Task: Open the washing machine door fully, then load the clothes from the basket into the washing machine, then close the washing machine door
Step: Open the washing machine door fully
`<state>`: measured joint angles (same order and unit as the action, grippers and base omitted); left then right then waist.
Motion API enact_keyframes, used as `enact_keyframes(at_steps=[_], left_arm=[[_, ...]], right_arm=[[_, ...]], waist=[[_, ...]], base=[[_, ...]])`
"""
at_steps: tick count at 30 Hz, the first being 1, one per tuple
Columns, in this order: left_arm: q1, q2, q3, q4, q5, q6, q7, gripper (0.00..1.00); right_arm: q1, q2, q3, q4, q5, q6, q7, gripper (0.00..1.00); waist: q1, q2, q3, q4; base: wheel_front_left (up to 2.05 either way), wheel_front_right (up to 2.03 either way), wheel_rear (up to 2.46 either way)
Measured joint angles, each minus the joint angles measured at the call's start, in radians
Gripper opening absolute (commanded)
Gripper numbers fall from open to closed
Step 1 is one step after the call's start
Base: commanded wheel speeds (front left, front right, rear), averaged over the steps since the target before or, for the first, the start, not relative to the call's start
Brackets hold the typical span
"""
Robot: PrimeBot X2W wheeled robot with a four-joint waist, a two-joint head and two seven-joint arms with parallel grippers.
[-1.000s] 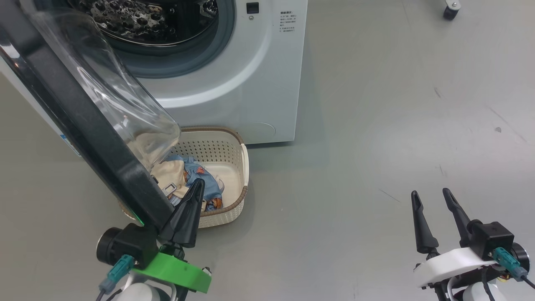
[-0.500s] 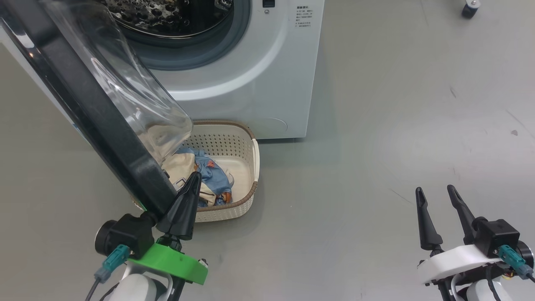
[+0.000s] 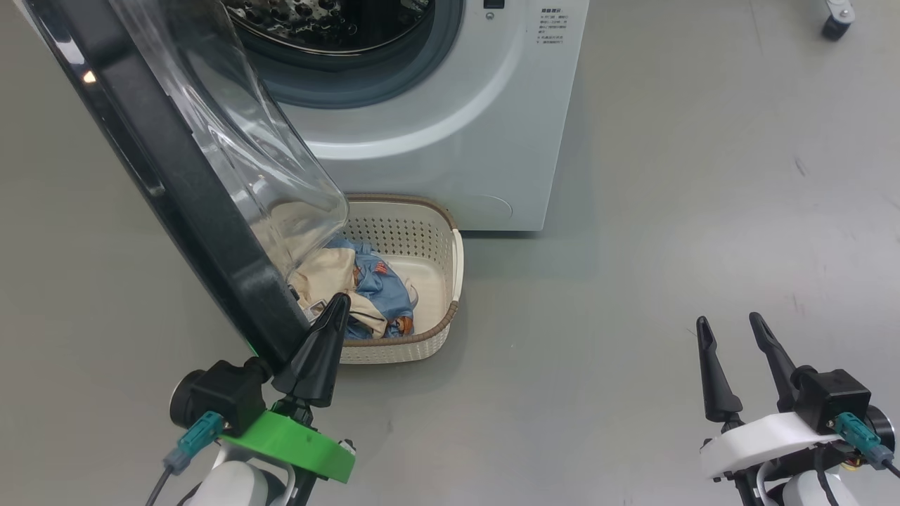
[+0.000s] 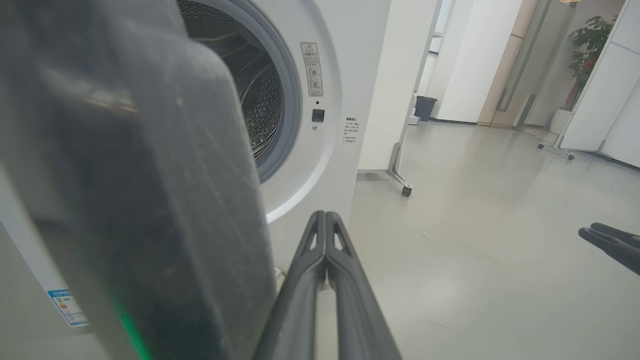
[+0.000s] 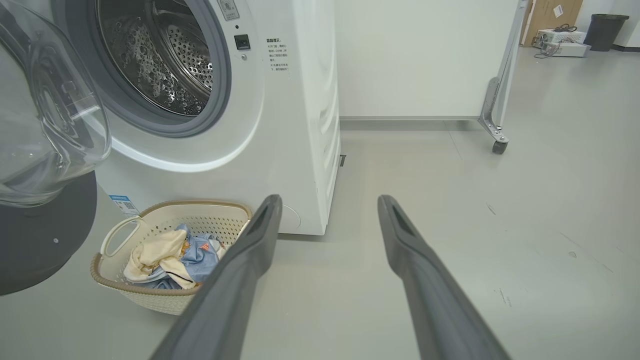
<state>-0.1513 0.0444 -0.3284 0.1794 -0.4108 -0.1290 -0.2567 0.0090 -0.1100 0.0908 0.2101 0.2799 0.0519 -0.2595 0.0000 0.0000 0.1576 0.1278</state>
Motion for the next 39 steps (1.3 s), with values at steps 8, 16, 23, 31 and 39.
enact_keyframes(at_steps=[8, 16, 23, 31, 39], left_arm=[[0.003, -0.003, 0.024, 0.004, 0.003, 0.000, 0.000, 0.00], [0.006, -0.011, 0.047, 0.000, 0.017, -0.001, 0.000, 0.00], [0.018, -0.012, 0.071, -0.011, 0.029, -0.005, 0.000, 0.00], [0.058, -0.018, 0.140, -0.025, 0.051, -0.008, -0.001, 0.00], [0.093, -0.013, 0.280, -0.015, 0.059, 0.066, 0.000, 0.00]], right_arm=[[0.000, 0.008, -0.011, 0.007, -0.002, 0.008, 0.000, 1.00], [0.000, 0.009, -0.016, 0.009, -0.017, 0.014, 0.000, 1.00], [0.000, 0.012, -0.028, 0.015, -0.021, 0.019, 0.000, 1.00], [0.000, 0.013, -0.036, 0.016, -0.028, 0.026, 0.000, 1.00], [0.000, 0.014, -0.038, 0.025, -0.035, 0.034, 0.000, 1.00]], waist=[[0.0000, 0.0000, -0.004, 0.027], [0.0000, 0.0000, -0.002, 0.055], [0.0000, 0.0000, 0.000, 0.068], [0.0000, 0.0000, 0.002, 0.104], [0.0000, 0.0000, -0.004, 0.124]], base=[[0.00, 0.00, 0.00], [0.00, 0.00, 0.00], [0.00, 0.00, 0.00], [0.00, 0.00, 0.00], [0.00, 0.00, 0.00]])
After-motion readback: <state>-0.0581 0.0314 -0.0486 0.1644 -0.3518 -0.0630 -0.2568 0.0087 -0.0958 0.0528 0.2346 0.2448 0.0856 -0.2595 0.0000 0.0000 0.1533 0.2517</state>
